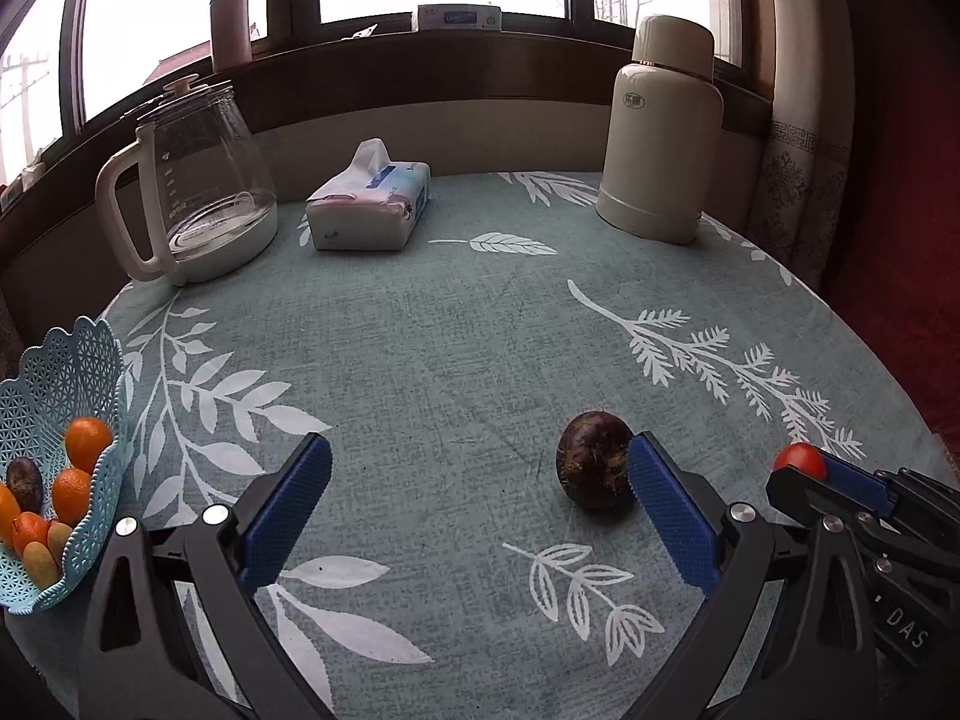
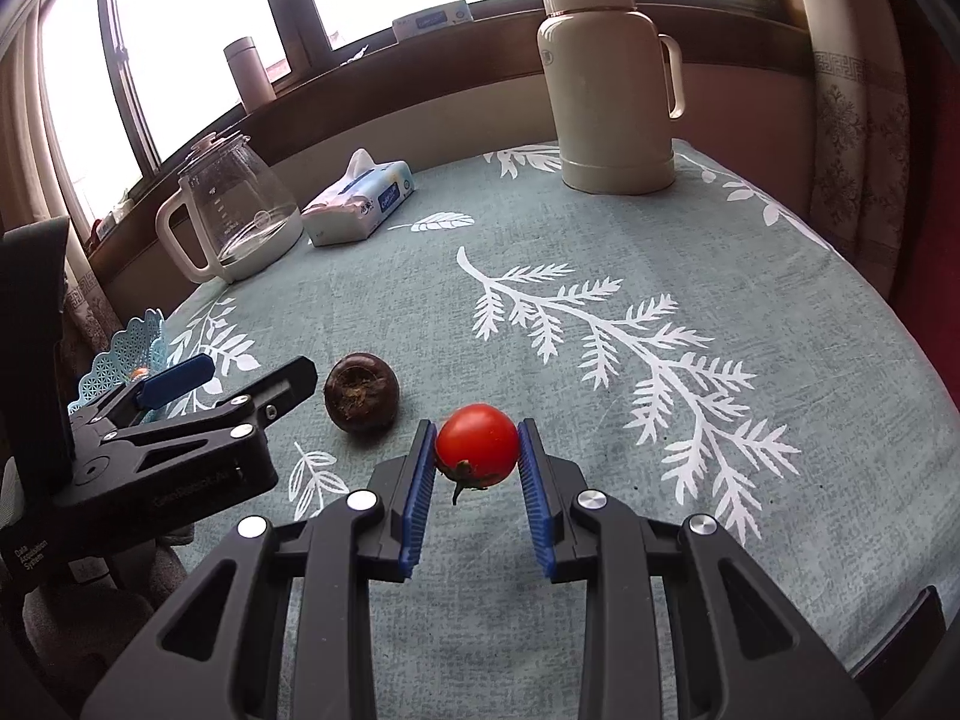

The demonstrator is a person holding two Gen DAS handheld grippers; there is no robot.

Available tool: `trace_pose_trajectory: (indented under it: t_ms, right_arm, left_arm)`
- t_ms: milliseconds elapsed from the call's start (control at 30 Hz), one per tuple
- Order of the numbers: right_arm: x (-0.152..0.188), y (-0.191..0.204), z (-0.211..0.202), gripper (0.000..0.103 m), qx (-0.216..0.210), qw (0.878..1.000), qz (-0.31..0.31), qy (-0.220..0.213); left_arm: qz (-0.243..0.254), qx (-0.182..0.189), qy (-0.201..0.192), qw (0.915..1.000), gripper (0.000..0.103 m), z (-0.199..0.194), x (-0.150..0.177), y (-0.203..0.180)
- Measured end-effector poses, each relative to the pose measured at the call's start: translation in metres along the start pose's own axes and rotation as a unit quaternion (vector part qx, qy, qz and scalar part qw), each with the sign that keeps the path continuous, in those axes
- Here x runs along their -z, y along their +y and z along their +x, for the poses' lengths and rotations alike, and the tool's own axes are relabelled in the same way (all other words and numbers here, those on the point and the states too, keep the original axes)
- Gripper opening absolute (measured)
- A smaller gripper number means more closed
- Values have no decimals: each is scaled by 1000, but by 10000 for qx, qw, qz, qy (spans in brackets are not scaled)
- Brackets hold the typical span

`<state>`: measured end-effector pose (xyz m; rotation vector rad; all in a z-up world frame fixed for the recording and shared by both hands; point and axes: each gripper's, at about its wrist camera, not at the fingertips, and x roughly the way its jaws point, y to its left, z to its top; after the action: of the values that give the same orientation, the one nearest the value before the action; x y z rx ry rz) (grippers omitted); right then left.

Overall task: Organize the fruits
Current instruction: 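Grasp the dark brown round fruit with the left gripper while the right gripper holds the tomato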

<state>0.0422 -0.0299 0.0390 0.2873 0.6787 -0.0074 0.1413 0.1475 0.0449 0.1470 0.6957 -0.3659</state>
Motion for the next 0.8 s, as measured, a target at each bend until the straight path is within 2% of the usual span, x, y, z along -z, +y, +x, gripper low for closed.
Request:
trace_pose_trajectory:
  t_ms: [200,233,267,333,500,567,633,800]
  right_arm:
    - [1,0,-3,28,0,10000,-2,-58]
    - [2,1,-3,28,-6,10000,-16,-63]
    - [2,2,-3,28,-14,10000,-29,-64]
    - [2,3,-3,28,-25,10000,-39,-60]
    - [2,2,-1,28,-43,10000,-3,-35]
    - [2,2,-1,28,-46,10000,-13,-26]
    - [2,3,-1,28,-51,10000,-19,-29]
    - [3,2,-1,28,-60,10000,3,-38]
  left_arm:
    - [-21,439,252,9987,100,17,-7,-9]
    - [-57,516,311,9982,95,21,-8,-9]
    - [-90,603,402,9973,83,26,-8,-9]
    - [-201,785,584,9950,68,34,-7,-8]
    - [-392,1159,605,9907,53,37,-6,-6]
    - [-396,1307,586,9889,40,36,-5,-7]
    - [-368,1370,542,9884,33,34,-4,-10]
    - [-425,1367,449,9887,28,30,-2,-8]
